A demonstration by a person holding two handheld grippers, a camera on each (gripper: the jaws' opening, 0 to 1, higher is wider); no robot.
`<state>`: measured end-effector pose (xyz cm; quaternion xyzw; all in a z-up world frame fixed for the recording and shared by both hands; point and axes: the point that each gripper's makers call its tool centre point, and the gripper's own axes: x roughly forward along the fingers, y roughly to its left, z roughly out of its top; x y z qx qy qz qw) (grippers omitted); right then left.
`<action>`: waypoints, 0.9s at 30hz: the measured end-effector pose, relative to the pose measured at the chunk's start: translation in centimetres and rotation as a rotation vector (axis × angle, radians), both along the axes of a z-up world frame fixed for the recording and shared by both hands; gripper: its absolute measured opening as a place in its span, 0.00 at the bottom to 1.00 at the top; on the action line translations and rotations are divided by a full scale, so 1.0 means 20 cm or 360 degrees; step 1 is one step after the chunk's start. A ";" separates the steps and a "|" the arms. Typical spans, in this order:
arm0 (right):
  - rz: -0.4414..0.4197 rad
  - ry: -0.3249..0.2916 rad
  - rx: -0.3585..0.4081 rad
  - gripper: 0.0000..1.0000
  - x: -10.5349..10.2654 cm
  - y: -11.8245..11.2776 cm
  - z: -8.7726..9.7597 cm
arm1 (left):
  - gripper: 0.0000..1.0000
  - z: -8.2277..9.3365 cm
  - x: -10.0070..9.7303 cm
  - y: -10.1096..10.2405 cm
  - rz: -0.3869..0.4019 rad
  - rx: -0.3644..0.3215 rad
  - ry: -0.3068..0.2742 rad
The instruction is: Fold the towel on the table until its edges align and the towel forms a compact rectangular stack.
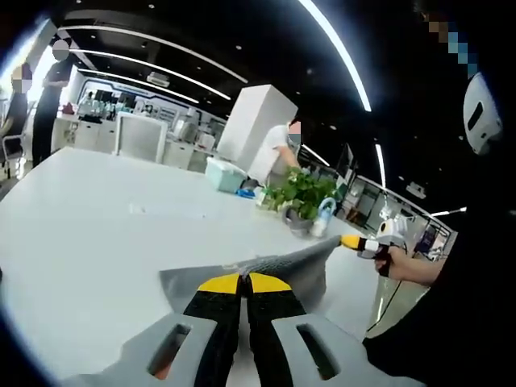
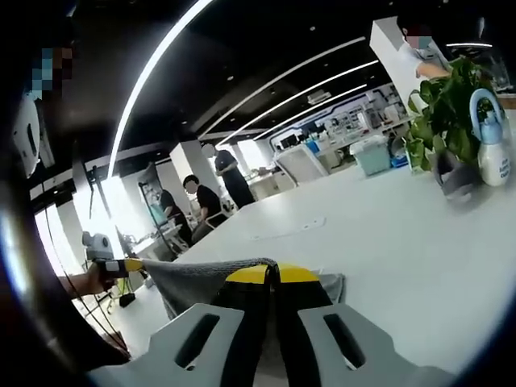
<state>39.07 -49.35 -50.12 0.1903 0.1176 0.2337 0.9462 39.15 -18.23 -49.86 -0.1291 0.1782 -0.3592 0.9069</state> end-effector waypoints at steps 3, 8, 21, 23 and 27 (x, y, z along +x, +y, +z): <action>-0.0006 0.0004 0.0001 0.00 0.02 -0.01 -0.01 | 0.02 0.00 0.03 0.00 0.0010 -0.0004 -0.0005; -0.0013 0.0007 -0.0004 0.00 0.06 -0.02 -0.02 | 0.02 0.00 0.07 -0.01 0.0018 0.0009 -0.0017; -0.0012 0.0041 -0.0019 0.00 0.12 0.00 -0.05 | 0.02 -0.04 0.13 -0.01 0.0024 0.0037 0.0004; -0.0012 0.0043 -0.0018 0.00 0.13 0.00 -0.05 | 0.02 -0.04 0.14 -0.01 0.0028 0.0036 0.0001; -0.0019 0.0052 -0.0015 0.00 0.15 -0.02 -0.06 | 0.02 -0.06 0.18 -0.02 0.0030 0.0033 0.0005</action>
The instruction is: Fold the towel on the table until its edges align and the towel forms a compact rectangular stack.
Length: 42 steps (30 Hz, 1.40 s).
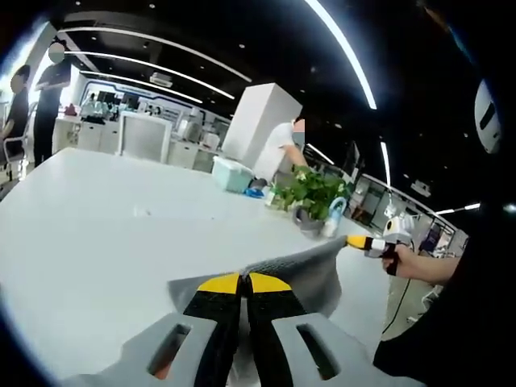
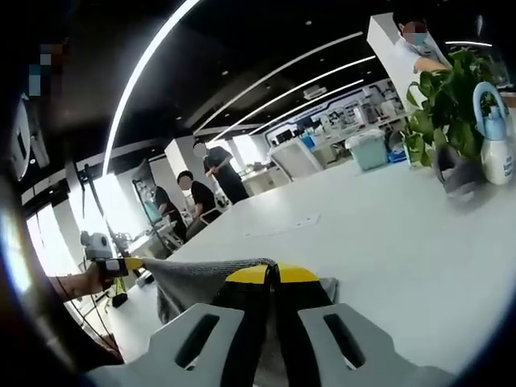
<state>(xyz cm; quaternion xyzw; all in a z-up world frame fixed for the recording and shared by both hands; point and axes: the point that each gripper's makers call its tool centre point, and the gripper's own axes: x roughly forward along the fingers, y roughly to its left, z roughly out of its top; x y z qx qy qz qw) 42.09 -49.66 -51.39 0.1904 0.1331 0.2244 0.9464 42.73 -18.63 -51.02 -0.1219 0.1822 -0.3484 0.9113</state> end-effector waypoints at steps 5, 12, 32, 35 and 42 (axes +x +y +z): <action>-0.0006 0.0036 -0.0001 0.00 0.03 -0.01 -0.03 | 0.02 -0.02 0.04 -0.01 0.0003 0.0008 0.0006; -0.0008 0.0078 -0.0006 0.00 0.07 -0.01 -0.07 | 0.02 -0.06 0.09 -0.01 0.0010 0.0012 0.0028; -0.0028 0.0175 0.0005 0.00 0.21 0.00 -0.18 | 0.02 -0.21 0.22 0.00 0.0053 0.0051 0.0105; -0.0033 0.0197 0.0005 0.00 0.22 0.00 -0.21 | 0.02 -0.23 0.25 0.00 0.0068 0.0024 0.0128; -0.0037 0.0253 -0.0001 0.00 0.27 0.00 -0.27 | 0.02 -0.32 0.28 0.00 0.0092 0.0019 0.0225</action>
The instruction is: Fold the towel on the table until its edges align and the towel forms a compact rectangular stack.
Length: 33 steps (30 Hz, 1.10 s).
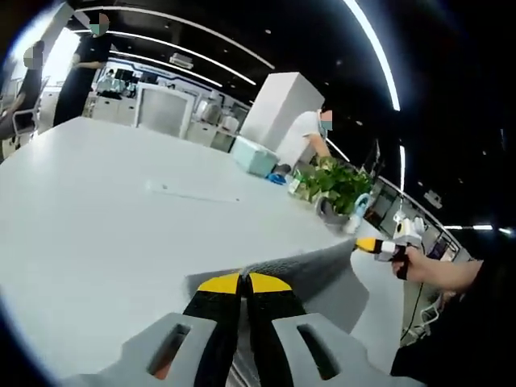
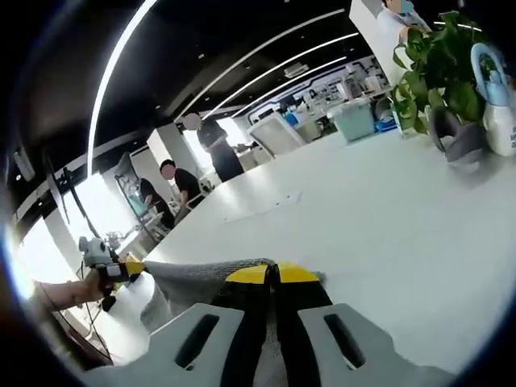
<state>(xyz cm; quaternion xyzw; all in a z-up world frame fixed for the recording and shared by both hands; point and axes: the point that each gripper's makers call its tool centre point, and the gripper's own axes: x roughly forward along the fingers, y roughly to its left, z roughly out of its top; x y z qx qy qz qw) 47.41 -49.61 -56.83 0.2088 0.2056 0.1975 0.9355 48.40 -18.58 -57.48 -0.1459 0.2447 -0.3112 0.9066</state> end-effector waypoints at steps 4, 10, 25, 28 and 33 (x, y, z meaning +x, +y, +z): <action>-0.0002 0.0037 0.0005 0.00 0.03 0.00 -0.05 | 0.02 -0.03 0.02 0.00 0.0011 0.0027 0.0014; -0.0019 0.0097 0.0002 0.00 0.05 -0.03 -0.12 | 0.03 -0.08 0.06 -0.01 0.0022 0.0071 0.0026; -0.0036 0.0152 -0.0034 0.00 0.09 -0.04 -0.20 | 0.03 -0.19 0.11 -0.02 0.0048 0.0177 0.0060; -0.0045 0.0163 -0.0031 0.00 0.10 -0.04 -0.22 | 0.03 -0.21 0.12 -0.02 0.0051 0.0193 0.0068; -0.0040 0.0176 -0.0030 0.00 0.12 -0.04 -0.24 | 0.04 -0.22 0.13 -0.02 0.0077 0.0173 0.0078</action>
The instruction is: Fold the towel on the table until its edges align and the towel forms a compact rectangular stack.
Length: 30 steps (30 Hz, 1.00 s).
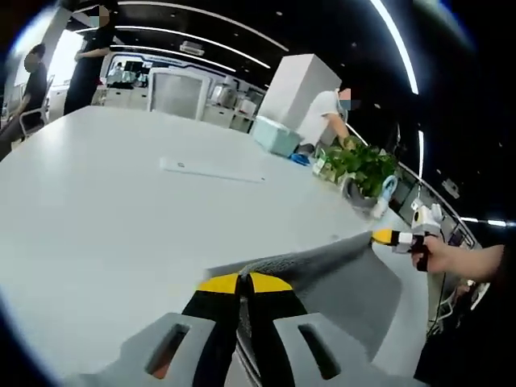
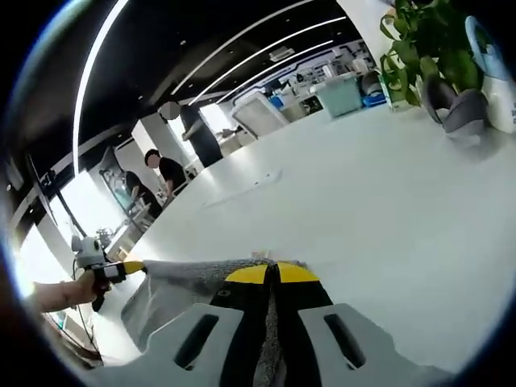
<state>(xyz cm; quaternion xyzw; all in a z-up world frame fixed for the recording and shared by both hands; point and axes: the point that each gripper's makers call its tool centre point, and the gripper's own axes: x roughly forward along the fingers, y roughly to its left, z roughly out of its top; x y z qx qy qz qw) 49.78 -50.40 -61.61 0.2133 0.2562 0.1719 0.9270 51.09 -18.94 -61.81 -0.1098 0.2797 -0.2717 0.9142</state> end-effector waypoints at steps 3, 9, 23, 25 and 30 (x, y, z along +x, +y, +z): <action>0.0002 -0.0001 -0.0013 0.00 0.01 0.00 -0.01 | 0.06 0.00 0.03 0.00 0.0000 0.0050 -0.0061; -0.0016 0.0007 -0.0050 0.00 0.03 0.01 -0.03 | 0.13 -0.04 0.06 -0.02 -0.0035 0.0197 -0.0140; 0.0091 0.0001 -0.0596 0.11 0.04 -0.05 -0.13 | 0.22 -0.12 0.09 0.10 0.0062 0.0448 -0.0146; 0.0119 -0.0007 -0.0656 0.13 0.03 -0.05 -0.14 | 0.23 -0.13 0.09 0.11 0.0080 0.0430 -0.0117; 0.0116 0.0008 -0.0838 0.22 0.04 -0.10 -0.16 | 0.26 -0.14 0.09 0.12 0.0084 0.0503 -0.0126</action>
